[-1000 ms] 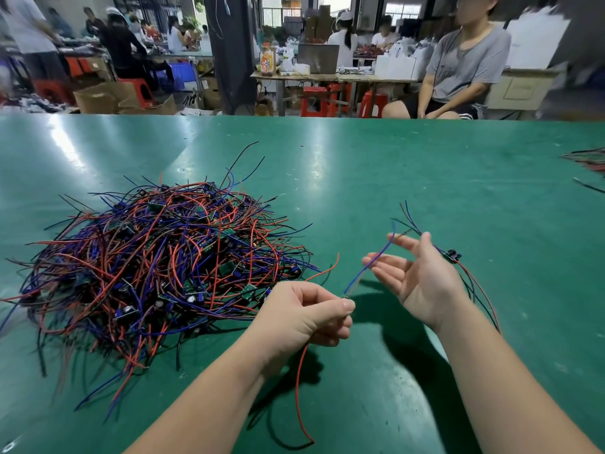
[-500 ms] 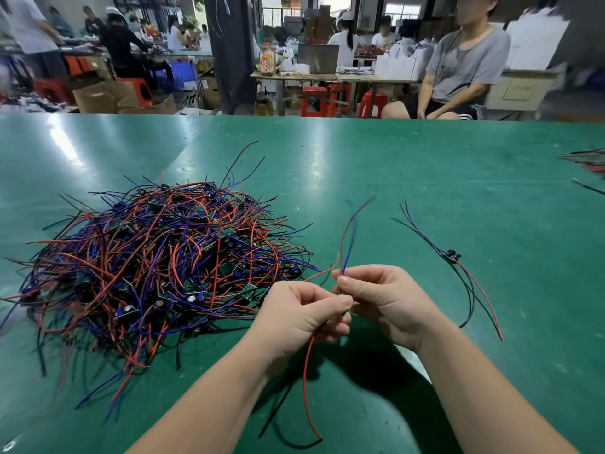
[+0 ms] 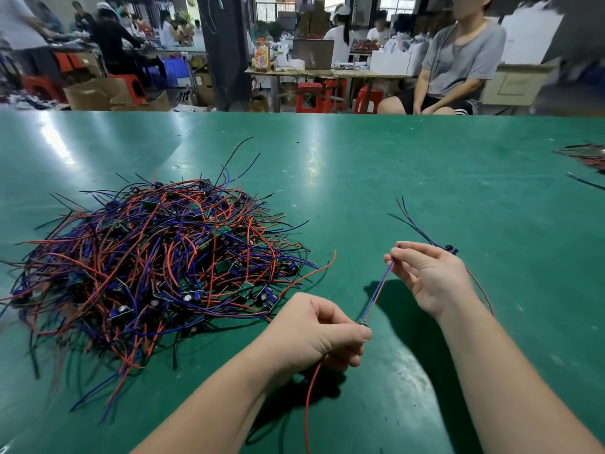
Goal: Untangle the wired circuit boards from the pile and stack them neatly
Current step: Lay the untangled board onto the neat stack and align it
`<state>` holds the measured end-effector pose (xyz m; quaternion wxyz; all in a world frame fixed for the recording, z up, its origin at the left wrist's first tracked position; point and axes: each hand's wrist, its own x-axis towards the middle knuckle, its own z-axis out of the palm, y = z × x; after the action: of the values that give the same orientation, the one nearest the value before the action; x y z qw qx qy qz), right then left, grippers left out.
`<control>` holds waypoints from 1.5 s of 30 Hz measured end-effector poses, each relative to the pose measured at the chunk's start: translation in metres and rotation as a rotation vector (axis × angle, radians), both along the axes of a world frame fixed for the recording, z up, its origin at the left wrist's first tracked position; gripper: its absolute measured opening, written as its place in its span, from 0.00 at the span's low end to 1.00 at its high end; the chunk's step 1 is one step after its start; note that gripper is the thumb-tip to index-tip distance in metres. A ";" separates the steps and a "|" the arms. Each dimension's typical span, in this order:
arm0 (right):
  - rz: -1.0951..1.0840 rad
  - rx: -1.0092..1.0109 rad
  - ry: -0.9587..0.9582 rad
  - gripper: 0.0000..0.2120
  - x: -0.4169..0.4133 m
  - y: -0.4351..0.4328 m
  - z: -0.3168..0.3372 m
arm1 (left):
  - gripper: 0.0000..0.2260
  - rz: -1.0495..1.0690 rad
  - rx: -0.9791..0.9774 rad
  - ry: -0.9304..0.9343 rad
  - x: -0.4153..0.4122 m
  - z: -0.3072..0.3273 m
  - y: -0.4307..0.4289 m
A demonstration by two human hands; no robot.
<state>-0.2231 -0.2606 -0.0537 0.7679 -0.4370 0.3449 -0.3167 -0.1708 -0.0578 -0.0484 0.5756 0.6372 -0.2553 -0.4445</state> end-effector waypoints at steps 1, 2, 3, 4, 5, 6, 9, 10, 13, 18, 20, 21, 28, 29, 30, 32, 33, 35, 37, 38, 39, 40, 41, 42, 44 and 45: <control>-0.046 0.000 -0.009 0.06 0.000 -0.003 -0.001 | 0.11 -0.042 0.012 -0.005 0.000 0.000 0.002; -0.102 0.008 -0.031 0.06 -0.003 -0.008 -0.002 | 0.11 -0.092 0.020 -0.008 -0.002 0.000 0.003; -0.151 0.020 -0.061 0.06 -0.006 -0.014 -0.003 | 0.10 -0.128 0.017 -0.006 -0.005 0.000 0.003; -0.180 0.025 -0.088 0.06 -0.010 -0.019 -0.003 | 0.09 -0.135 0.001 0.000 -0.007 -0.001 0.002; -0.188 0.018 -0.100 0.05 -0.014 -0.022 -0.004 | 0.08 -0.113 -0.017 0.010 -0.008 -0.001 0.001; -0.184 -0.004 -0.098 0.05 -0.016 -0.025 -0.004 | 0.08 -0.074 -0.031 0.020 -0.007 -0.002 -0.001; -0.182 -0.132 -0.078 0.05 -0.016 -0.024 -0.001 | 0.06 0.057 -0.078 0.050 -0.002 -0.002 -0.003; -0.196 -0.188 -0.069 0.06 -0.015 -0.021 0.002 | 0.06 0.105 -0.100 0.051 0.000 -0.001 -0.003; -0.185 -0.337 0.006 0.07 -0.016 -0.012 0.013 | 0.08 0.256 -0.159 0.002 0.005 0.001 -0.004; 0.424 -0.446 0.155 0.05 -0.021 0.023 0.016 | 0.07 0.384 -0.280 0.147 0.012 0.008 -0.004; 0.644 -0.515 0.173 0.11 -0.021 0.037 0.016 | 0.06 0.403 -0.357 0.280 0.014 0.011 -0.004; 0.725 -0.480 0.136 0.14 -0.020 0.044 0.015 | 0.05 0.409 -0.399 0.346 0.014 0.012 -0.003; 0.714 -0.084 -0.323 0.27 -0.003 0.085 0.008 | 0.09 0.471 -0.539 0.486 0.008 0.017 -0.002; 0.659 -0.044 -0.342 0.26 0.000 0.088 0.007 | 0.10 0.471 -0.525 0.452 0.006 0.016 -0.003; 0.611 -0.023 -0.341 0.23 0.002 0.090 0.007 | 0.11 0.477 -0.511 0.427 0.004 0.014 -0.004; 0.546 -0.004 -0.315 0.17 0.003 0.093 0.008 | 0.13 0.495 -0.496 0.363 0.003 0.011 -0.005; 0.521 0.011 -0.306 0.15 0.003 0.092 0.008 | 0.14 0.490 -0.500 0.307 0.003 0.009 -0.005; 0.480 0.047 -0.320 0.11 0.002 0.090 0.012 | 0.13 0.436 -0.499 0.176 0.003 0.007 -0.005; 0.420 0.097 -0.348 0.07 0.000 0.085 0.018 | 0.12 0.345 -0.478 0.018 0.005 0.005 -0.004; 0.384 0.120 -0.342 0.04 -0.001 0.082 0.021 | 0.11 0.299 -0.447 -0.076 0.006 0.004 -0.003; 0.348 0.136 -0.333 0.03 -0.001 0.078 0.023 | 0.10 0.261 -0.410 -0.159 0.008 0.003 -0.002; 0.325 0.145 -0.324 0.04 -0.003 0.074 0.026 | 0.09 0.235 -0.380 -0.193 0.011 0.003 -0.001; 0.314 0.156 -0.321 0.05 -0.005 0.069 0.026 | 0.08 0.219 -0.366 -0.158 0.015 0.003 0.000; 0.317 0.183 -0.331 0.04 -0.007 0.065 0.028 | 0.07 0.223 -0.362 -0.056 0.019 0.005 0.001; 0.376 0.239 -0.360 0.07 -0.012 0.060 0.029 | 0.12 0.271 -0.351 0.186 0.029 0.007 0.003; 0.417 0.229 -0.353 0.06 -0.013 0.058 0.029 | 0.15 0.286 -0.326 0.243 0.035 0.007 0.004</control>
<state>-0.2362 -0.2023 -0.0250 0.9089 -0.3472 0.1423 -0.1821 -0.1361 -0.0537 -0.0409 0.7544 0.5073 -0.1596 -0.3847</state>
